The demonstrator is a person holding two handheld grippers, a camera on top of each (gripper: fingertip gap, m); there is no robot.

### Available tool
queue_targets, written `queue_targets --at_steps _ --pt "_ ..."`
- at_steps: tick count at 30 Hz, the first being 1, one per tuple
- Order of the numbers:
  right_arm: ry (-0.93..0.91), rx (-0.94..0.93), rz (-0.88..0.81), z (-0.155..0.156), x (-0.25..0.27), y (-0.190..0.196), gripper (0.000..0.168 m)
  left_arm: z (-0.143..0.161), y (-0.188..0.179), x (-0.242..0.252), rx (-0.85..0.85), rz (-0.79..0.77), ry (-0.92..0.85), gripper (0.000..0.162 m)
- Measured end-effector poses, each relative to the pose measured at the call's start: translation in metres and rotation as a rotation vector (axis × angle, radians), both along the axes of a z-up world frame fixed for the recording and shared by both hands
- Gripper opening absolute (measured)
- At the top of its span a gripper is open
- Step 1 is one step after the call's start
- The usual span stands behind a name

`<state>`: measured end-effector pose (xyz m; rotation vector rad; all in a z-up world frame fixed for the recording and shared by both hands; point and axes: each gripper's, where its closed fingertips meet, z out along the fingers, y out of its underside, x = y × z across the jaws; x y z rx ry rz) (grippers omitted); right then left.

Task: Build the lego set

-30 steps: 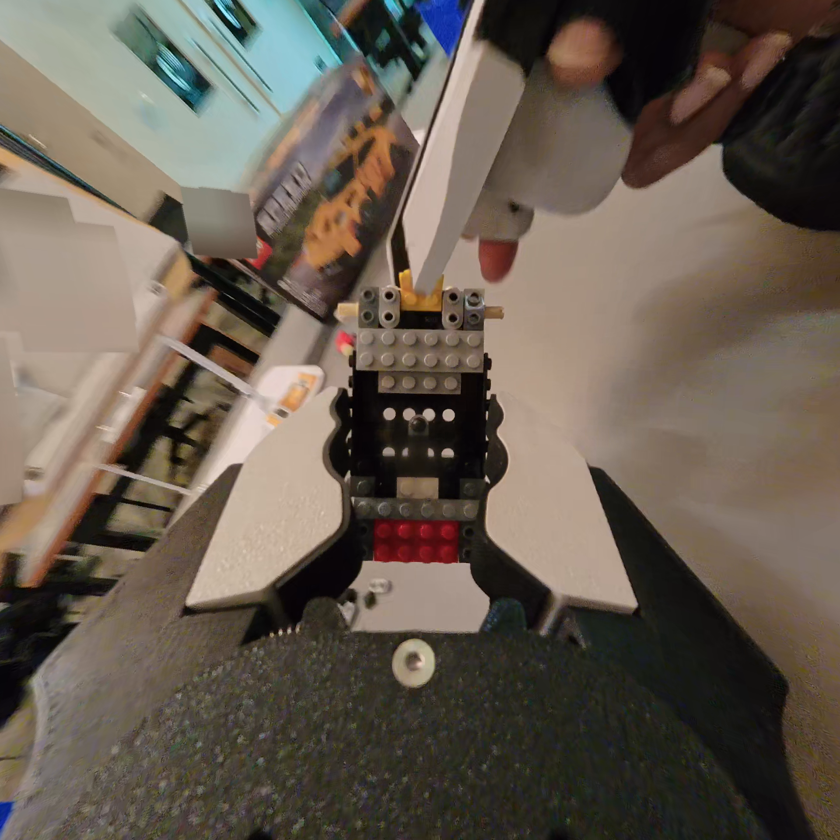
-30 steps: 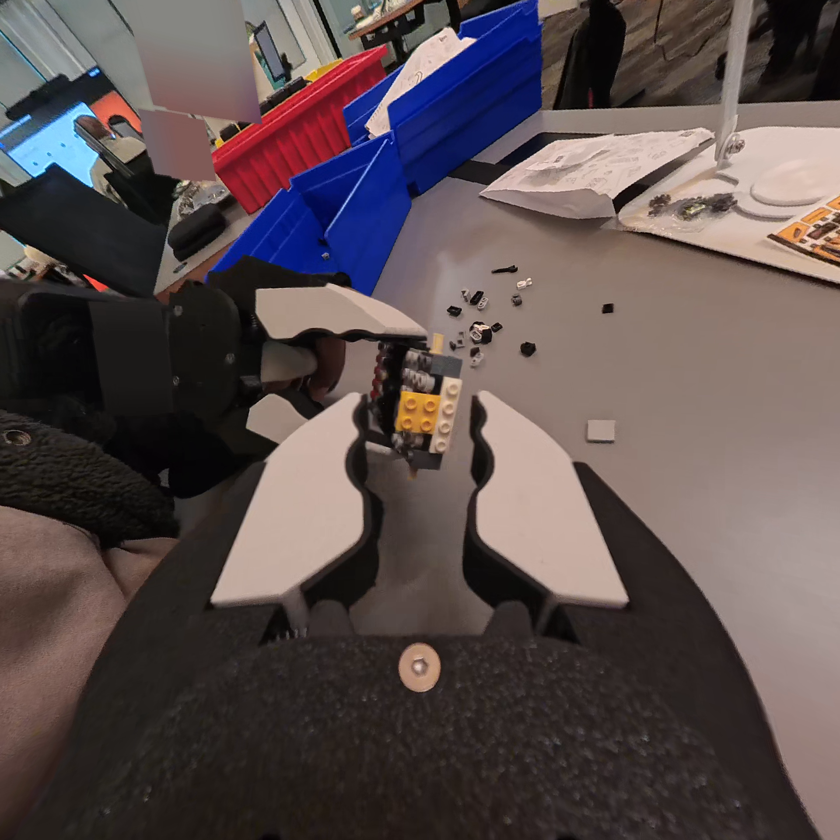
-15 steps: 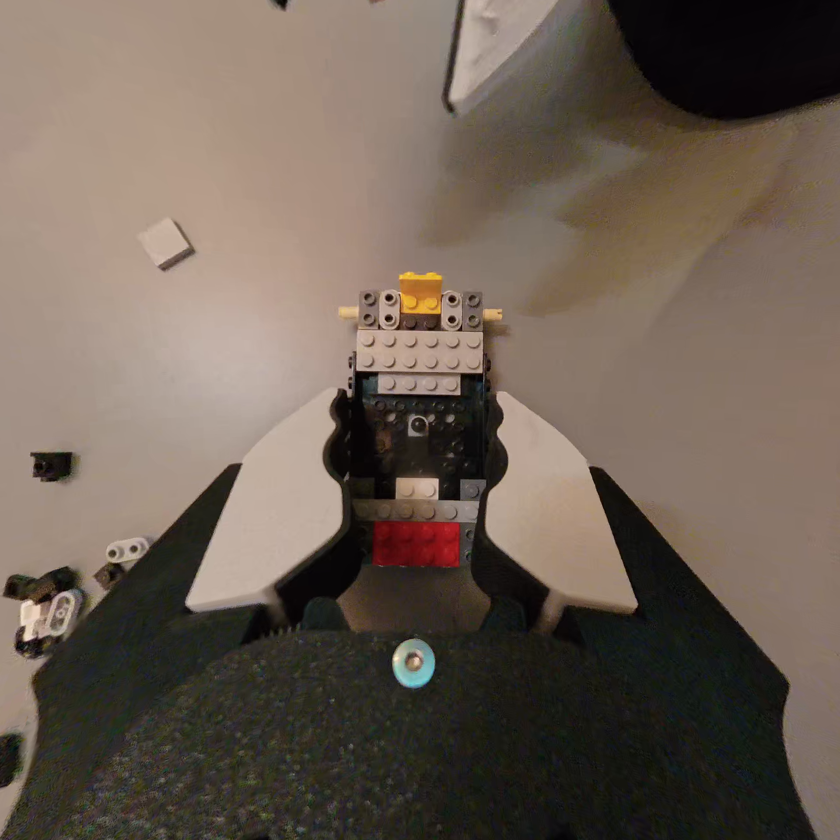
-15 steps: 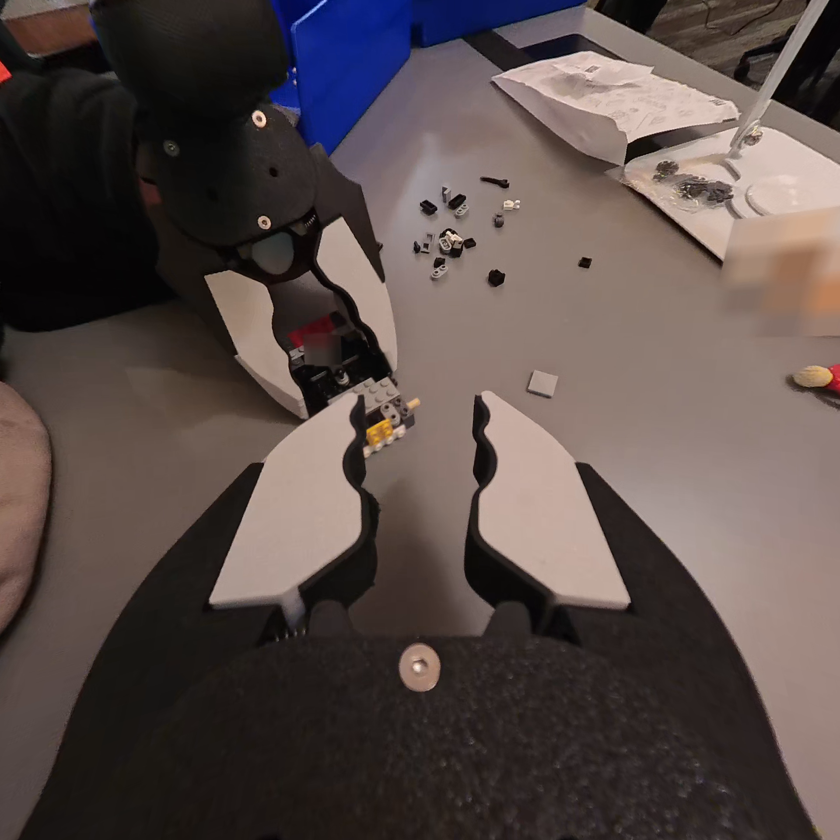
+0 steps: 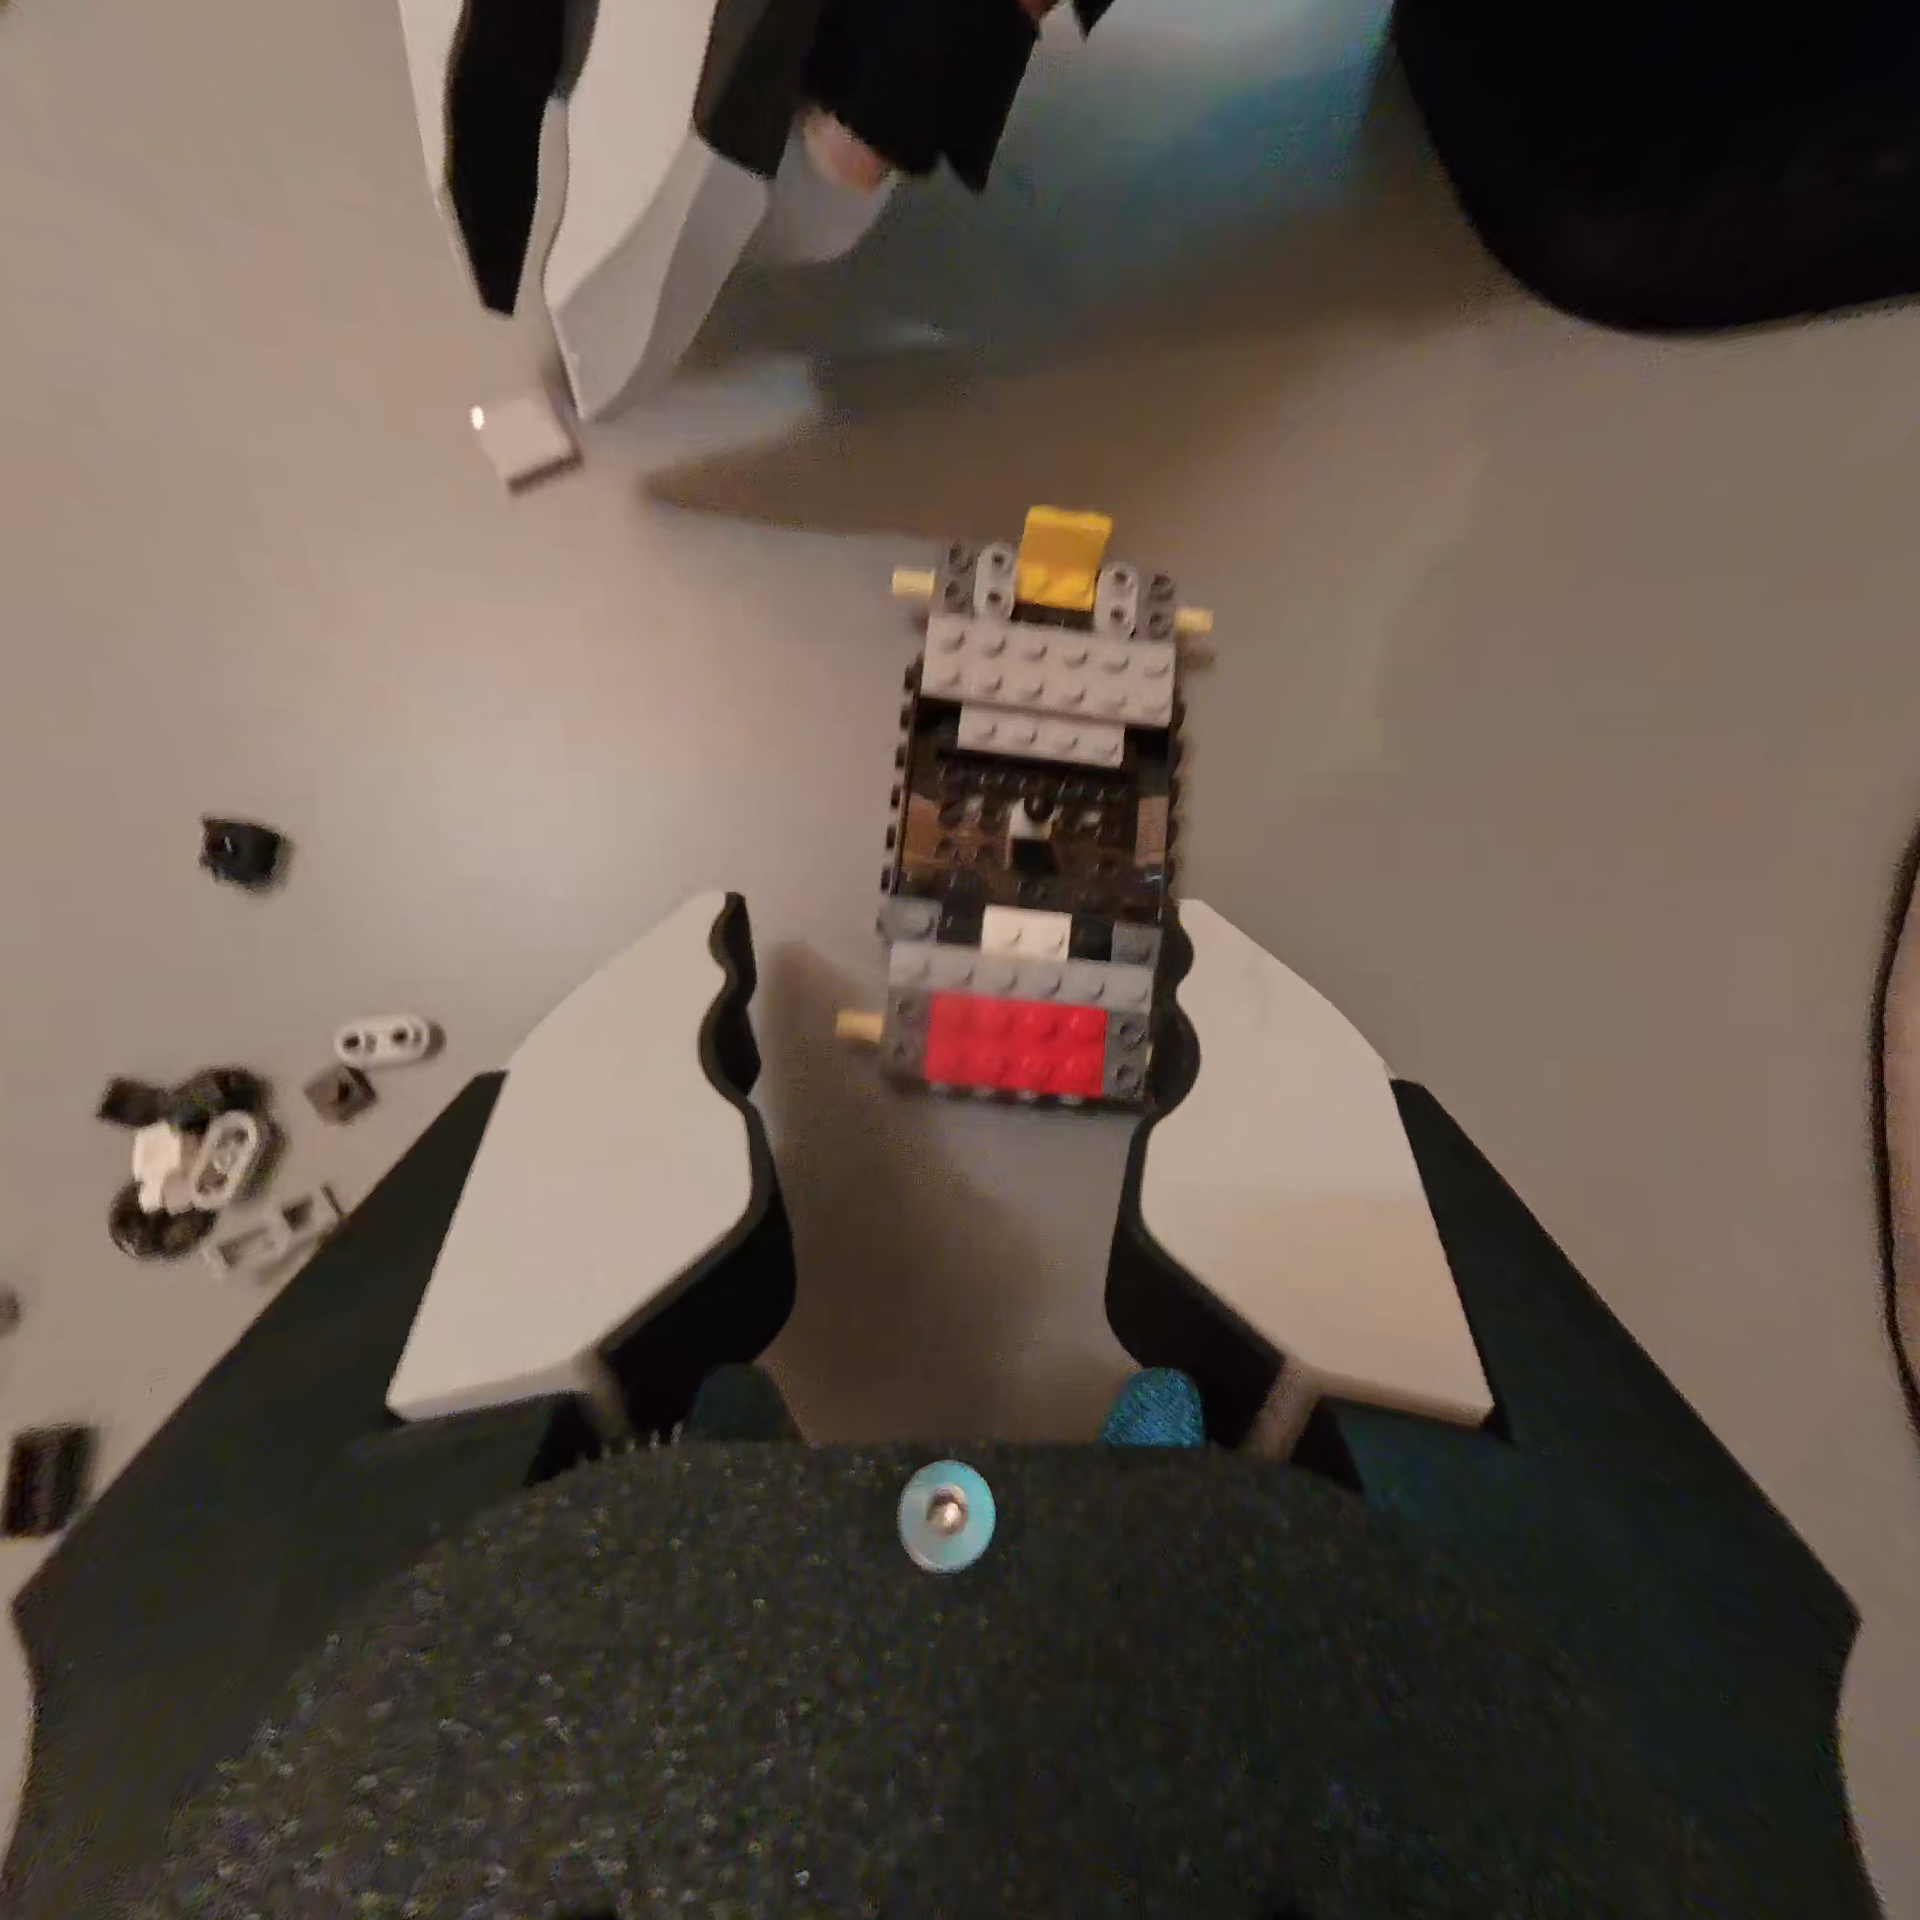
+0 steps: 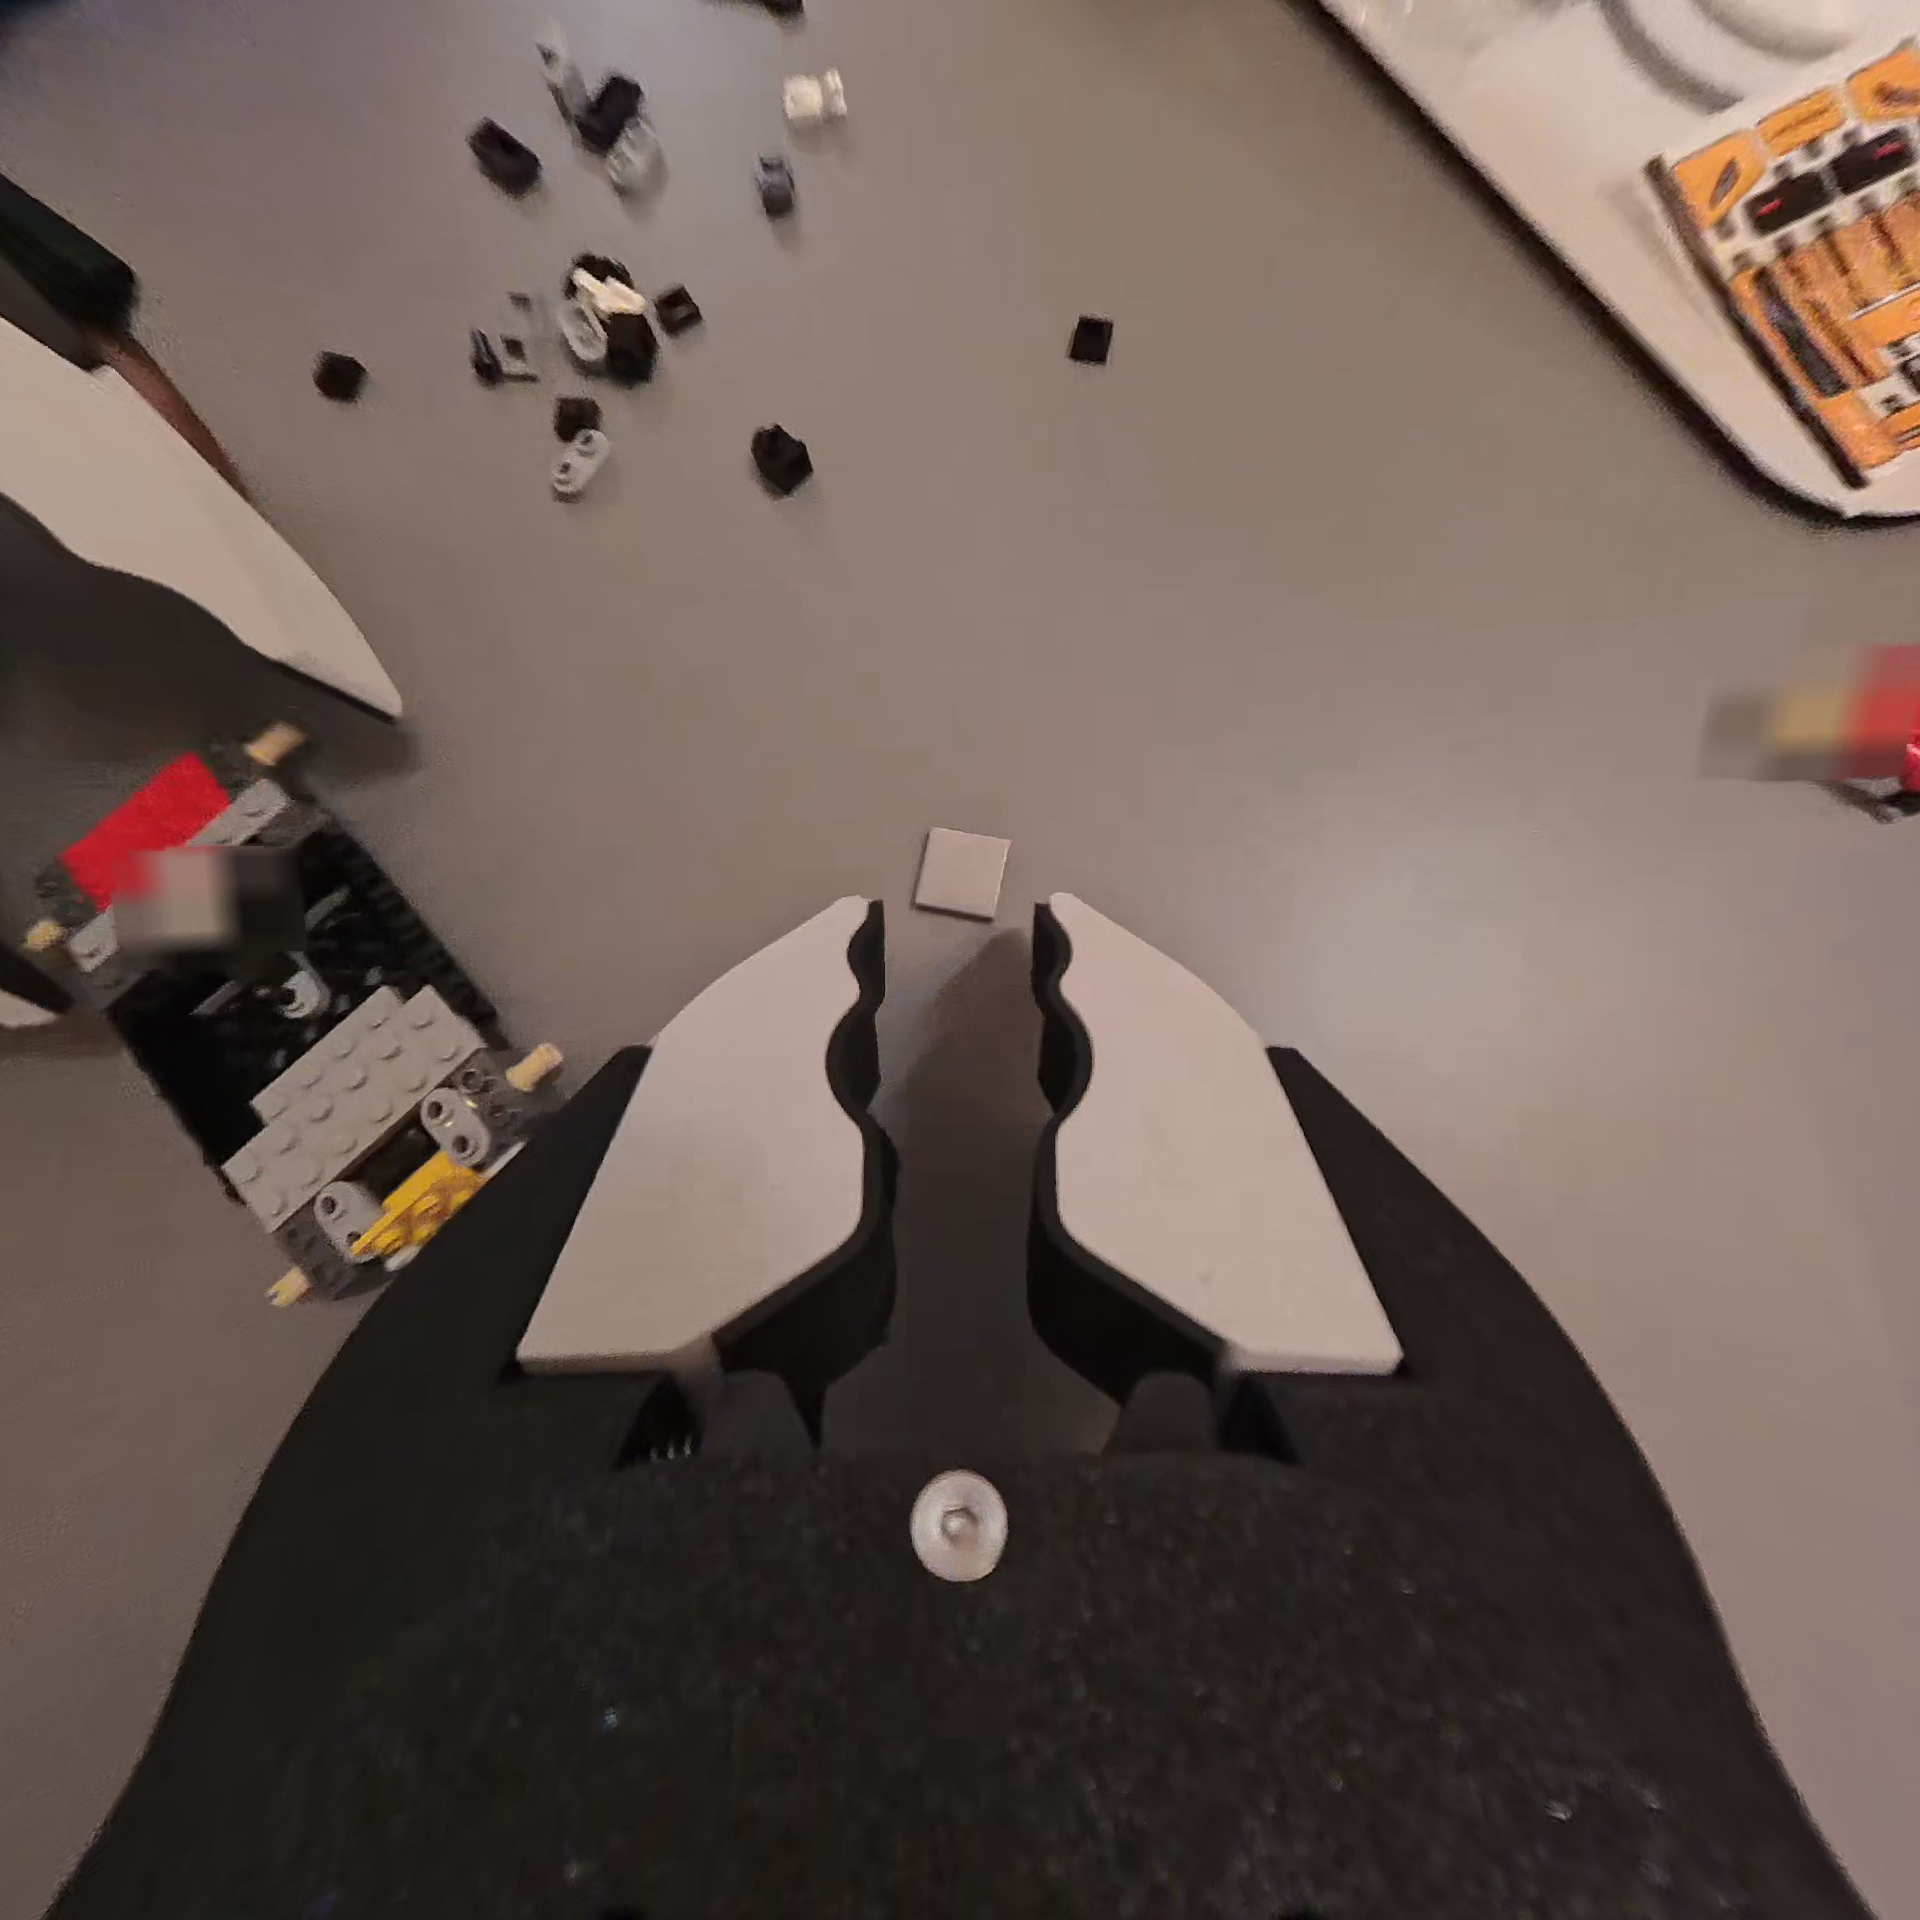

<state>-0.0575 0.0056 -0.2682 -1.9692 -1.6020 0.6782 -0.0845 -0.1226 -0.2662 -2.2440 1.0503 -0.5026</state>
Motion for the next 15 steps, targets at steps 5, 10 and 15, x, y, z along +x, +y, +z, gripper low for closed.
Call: queue_targets --at_steps 5,10,15 --pt "-0.067 -0.019 -0.004 -0.010 -0.006 0.001 0.035 -0.007 -0.008 -0.007 -0.053 0.003 0.024 0.075" --pt "-0.139 0.019 0.012 -0.012 -0.010 0.007 0.022 -0.003 -0.014 -0.004 -0.047 -0.024 0.049 0.076" --pt "-0.146 0.071 0.155 -0.012 -0.012 0.001 0.015 0.010 -0.016 -0.013 -0.038 -0.009 0.016 0.075"
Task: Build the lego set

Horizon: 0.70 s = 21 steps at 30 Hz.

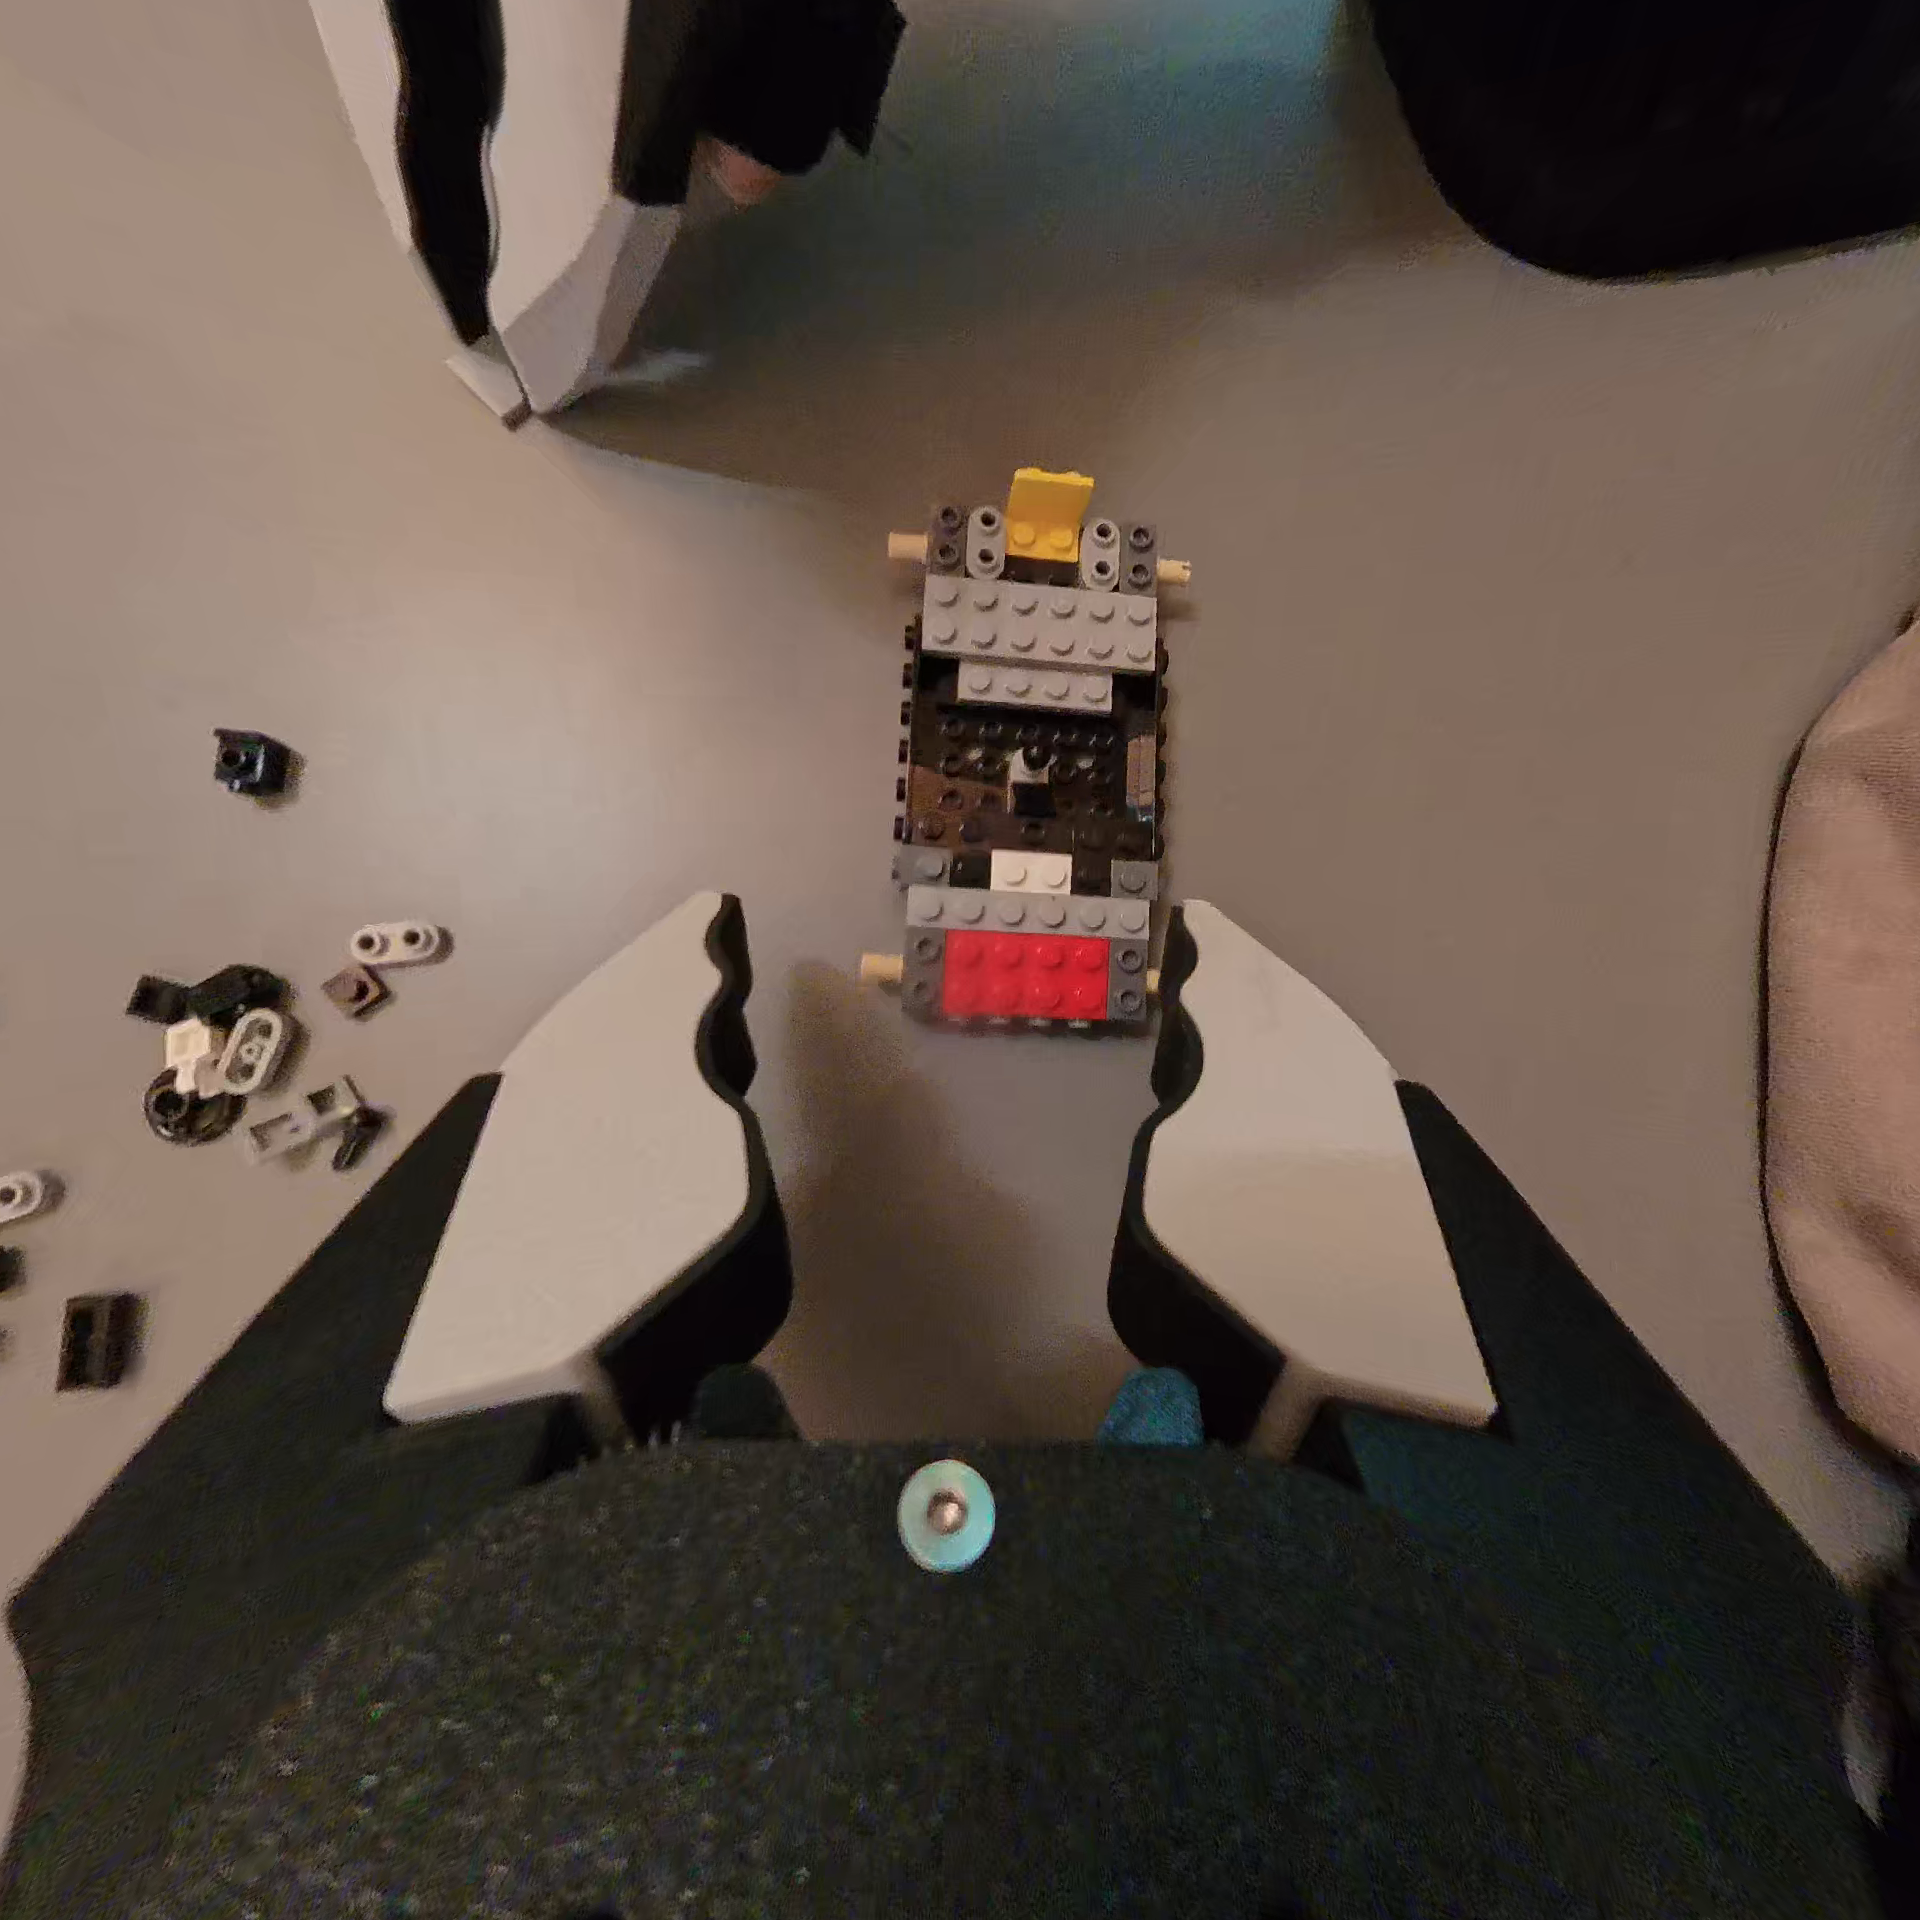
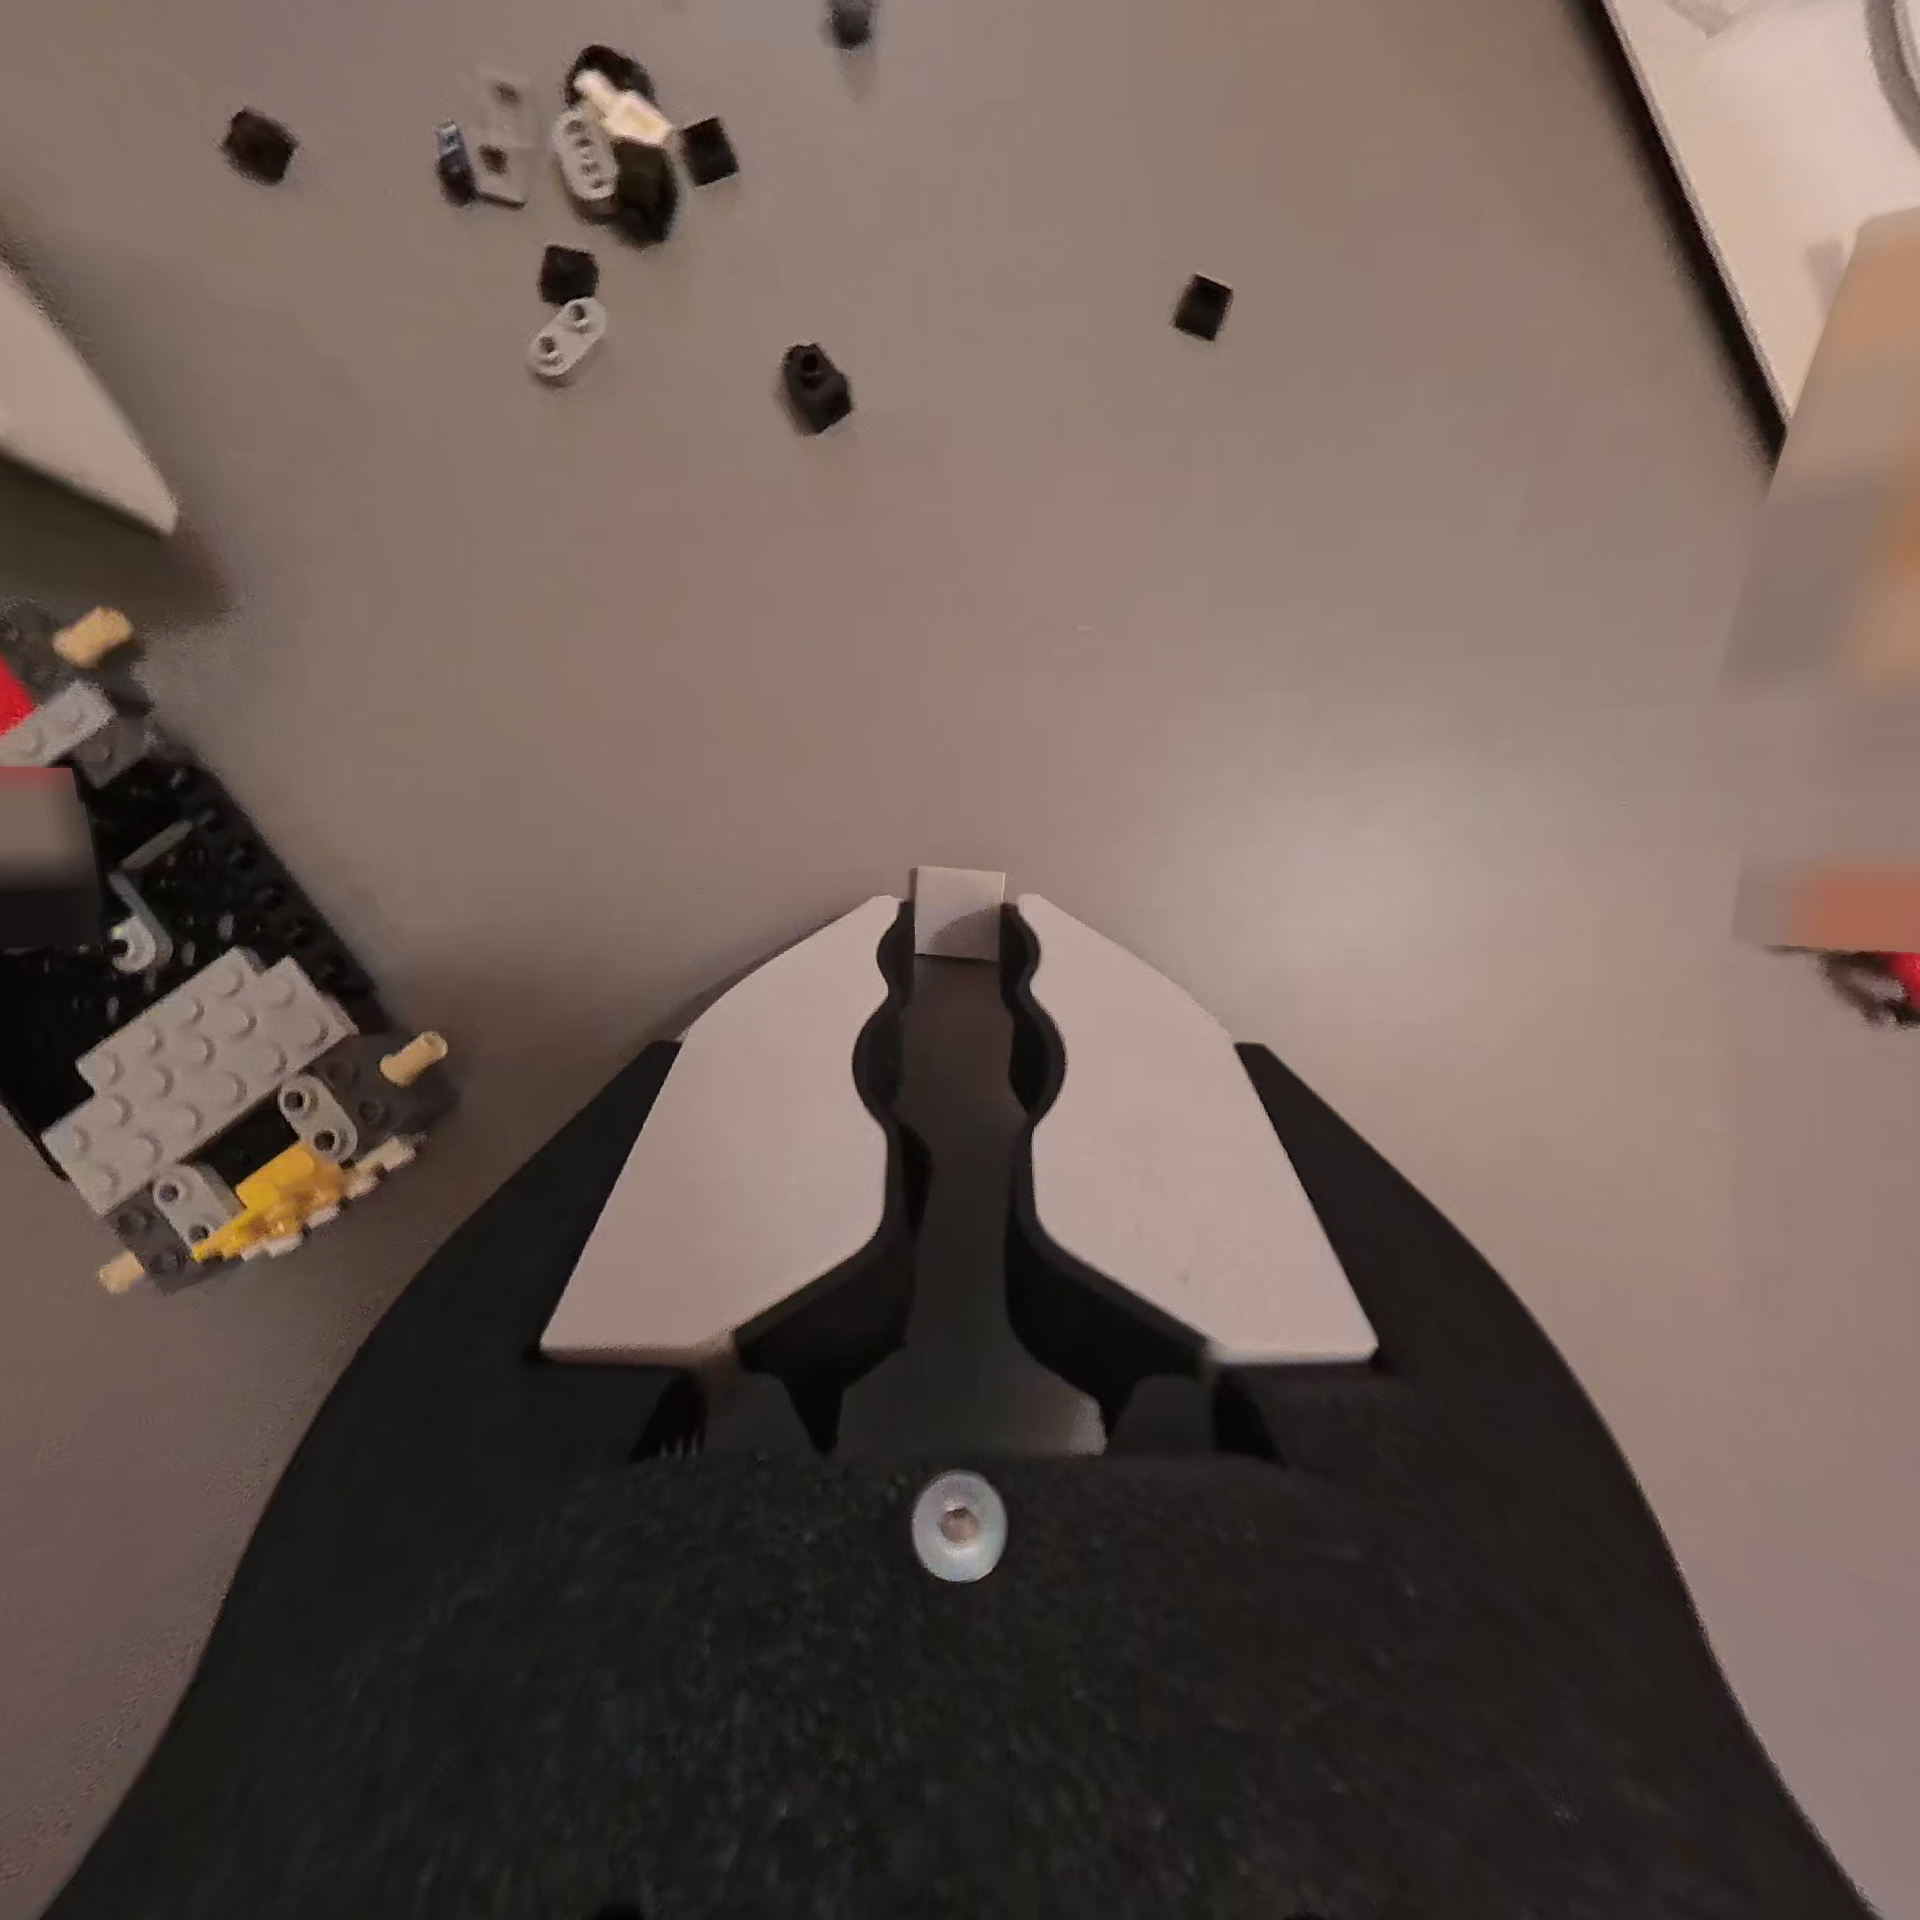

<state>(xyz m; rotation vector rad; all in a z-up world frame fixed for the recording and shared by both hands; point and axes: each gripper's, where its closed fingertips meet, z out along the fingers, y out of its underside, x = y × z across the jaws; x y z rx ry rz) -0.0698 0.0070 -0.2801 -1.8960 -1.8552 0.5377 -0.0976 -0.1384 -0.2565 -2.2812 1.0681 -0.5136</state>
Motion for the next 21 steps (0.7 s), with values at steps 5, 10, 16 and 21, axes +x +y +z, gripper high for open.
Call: queue_targets --at_steps 5,10,16,21 --pt "0.087 -0.022 0.340 0.040 0.005 -0.058 0.015 -0.007 -0.009 -0.006 -0.028 -0.025 0.025 0.074" --pt "-0.056 0.055 0.571 0.044 0.028 -0.116 0.015 -0.009 -0.006 -0.006 -0.025 -0.017 0.022 0.072" --pt "-0.146 0.082 0.597 0.028 0.034 -0.120 0.015 -0.006 -0.007 -0.005 -0.006 -0.023 0.022 0.070" --pt "-0.201 0.111 0.616 0.022 0.036 -0.117 0.015 -0.006 -0.009 -0.003 -0.006 -0.034 0.023 0.070"
